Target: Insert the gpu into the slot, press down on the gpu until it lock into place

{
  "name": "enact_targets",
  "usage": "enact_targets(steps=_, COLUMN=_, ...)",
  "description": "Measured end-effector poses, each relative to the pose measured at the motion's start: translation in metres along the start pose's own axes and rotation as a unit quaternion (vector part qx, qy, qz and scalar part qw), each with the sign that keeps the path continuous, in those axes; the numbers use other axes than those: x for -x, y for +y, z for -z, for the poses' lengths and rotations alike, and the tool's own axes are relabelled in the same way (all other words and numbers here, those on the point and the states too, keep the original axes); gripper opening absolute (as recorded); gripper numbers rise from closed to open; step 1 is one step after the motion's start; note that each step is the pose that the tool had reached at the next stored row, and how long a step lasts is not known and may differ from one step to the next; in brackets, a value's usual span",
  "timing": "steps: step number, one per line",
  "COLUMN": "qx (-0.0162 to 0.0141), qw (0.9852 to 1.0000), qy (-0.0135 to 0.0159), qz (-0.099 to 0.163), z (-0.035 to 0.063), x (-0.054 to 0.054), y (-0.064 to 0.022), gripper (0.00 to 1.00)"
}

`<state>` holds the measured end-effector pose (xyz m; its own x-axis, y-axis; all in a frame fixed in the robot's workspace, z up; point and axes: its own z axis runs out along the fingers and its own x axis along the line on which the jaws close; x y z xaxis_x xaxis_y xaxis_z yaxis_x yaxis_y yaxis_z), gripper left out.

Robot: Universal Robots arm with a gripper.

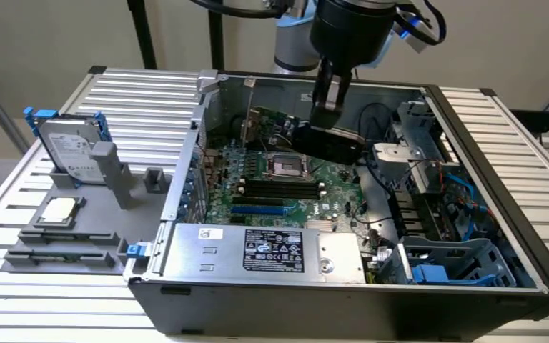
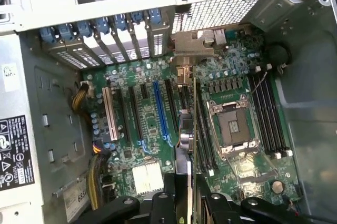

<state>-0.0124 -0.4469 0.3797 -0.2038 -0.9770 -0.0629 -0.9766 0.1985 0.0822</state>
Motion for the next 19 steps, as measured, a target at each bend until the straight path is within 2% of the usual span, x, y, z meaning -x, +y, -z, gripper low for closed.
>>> enact_targets(steps=4, qx=-0.0035, qw=0.9994, qy=0.0014, qz=0.034, z=-0.0012, x=0.0, y=-0.0001, gripper=0.26)
enact_targets(steps=8, qx=-0.0087, qw=0.9977, qy=0.0025, qz=0.067, z=-0.0024, x=0.0, y=-0.0002, gripper=0.26)
enact_targets(steps=10, qx=-0.0131, qw=0.9967, qy=0.0027, qz=0.08, z=-0.0028, x=0.0, y=-0.0002, gripper=0.26)
enact_targets(steps=14, qx=-0.0285, qw=0.9955, qy=0.0003, qz=0.091, z=-0.0048, x=-0.001, y=0.0021, gripper=0.26)
enact_targets(steps=15, qx=-0.0312, qw=0.9954, qy=-0.0003, qz=0.091, z=-0.0056, x=-0.002, y=0.0046, gripper=0.26)
enact_targets(steps=17, qx=-0.0331, qw=0.9953, qy=-0.0006, qz=0.091, z=-0.0071, x=-0.003, y=0.011, gripper=0.26)
enact_targets(steps=19, qx=-0.0336, qw=0.9953, qy=-0.0008, qz=0.091, z=-0.0098, x=-0.006, y=0.0197, gripper=0.26)
